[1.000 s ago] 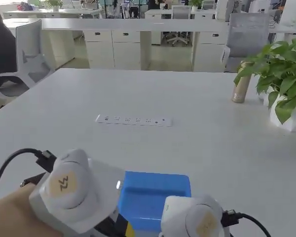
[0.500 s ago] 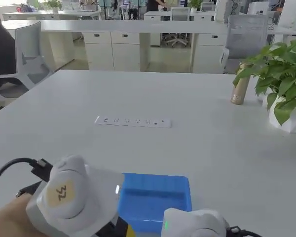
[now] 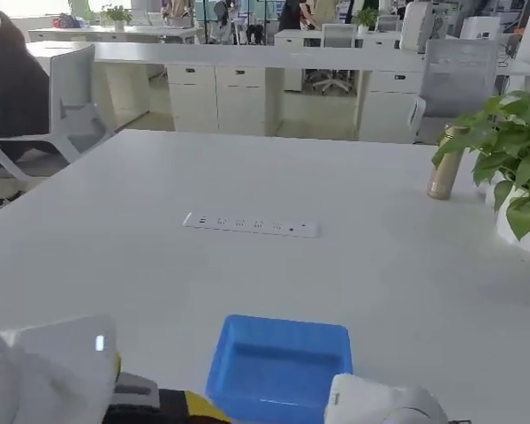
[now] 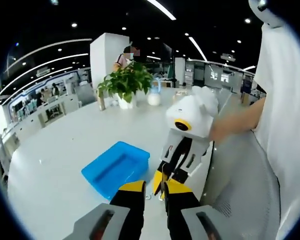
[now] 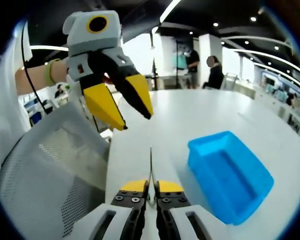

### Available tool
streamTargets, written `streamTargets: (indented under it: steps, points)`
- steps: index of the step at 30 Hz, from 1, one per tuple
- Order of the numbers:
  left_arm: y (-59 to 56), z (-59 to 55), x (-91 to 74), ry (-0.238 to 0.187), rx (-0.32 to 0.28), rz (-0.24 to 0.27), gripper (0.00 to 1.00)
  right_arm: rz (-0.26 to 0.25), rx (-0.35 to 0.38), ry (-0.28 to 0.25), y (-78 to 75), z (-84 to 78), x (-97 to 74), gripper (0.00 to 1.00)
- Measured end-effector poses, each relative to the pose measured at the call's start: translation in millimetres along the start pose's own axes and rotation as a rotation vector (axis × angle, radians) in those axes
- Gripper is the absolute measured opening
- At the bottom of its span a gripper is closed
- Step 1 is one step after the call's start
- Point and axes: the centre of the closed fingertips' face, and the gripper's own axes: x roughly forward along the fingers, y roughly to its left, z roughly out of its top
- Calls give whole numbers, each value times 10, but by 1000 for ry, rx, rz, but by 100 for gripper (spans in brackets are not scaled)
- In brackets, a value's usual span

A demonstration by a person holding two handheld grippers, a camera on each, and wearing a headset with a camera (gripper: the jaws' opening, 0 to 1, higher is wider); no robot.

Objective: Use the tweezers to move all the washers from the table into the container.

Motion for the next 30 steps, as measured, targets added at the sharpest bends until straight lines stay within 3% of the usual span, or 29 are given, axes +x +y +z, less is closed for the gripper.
streamTargets:
  steps: [3, 8, 11, 14, 19, 22, 24, 28, 30]
  points:
    - [101, -27, -116, -75, -103, 91, 20, -16, 25, -2, -52, -7, -45, 2]
    - [254, -133, -288, -133, -196, 221, 27, -47, 98, -31, -158, 37, -166, 2]
    - [316, -160, -334, -159, -231, 276, 36, -56, 122, -40, -208, 58, -220, 2]
    - [387, -181, -374, -184, -229, 351, 44, -74, 135, -43, -287, 81, -272, 3]
    - [438, -267, -358, -176, -193, 413, 60, -101, 178, -63, -405, 134, -357, 3]
    - [456, -317, -354, -164, -199, 423, 63, -111, 215, -92, -444, 192, -420, 3]
    - [486, -312, -383, -182, -210, 434, 66, -116, 247, -118, -491, 235, -467, 3]
    - [604, -233, -498, -274, -278, 477, 74, -120, 331, -184, -616, 336, -562, 3]
    - [630, -237, -547, -287, -286, 484, 77, -129, 378, -216, -714, 378, -617, 3]
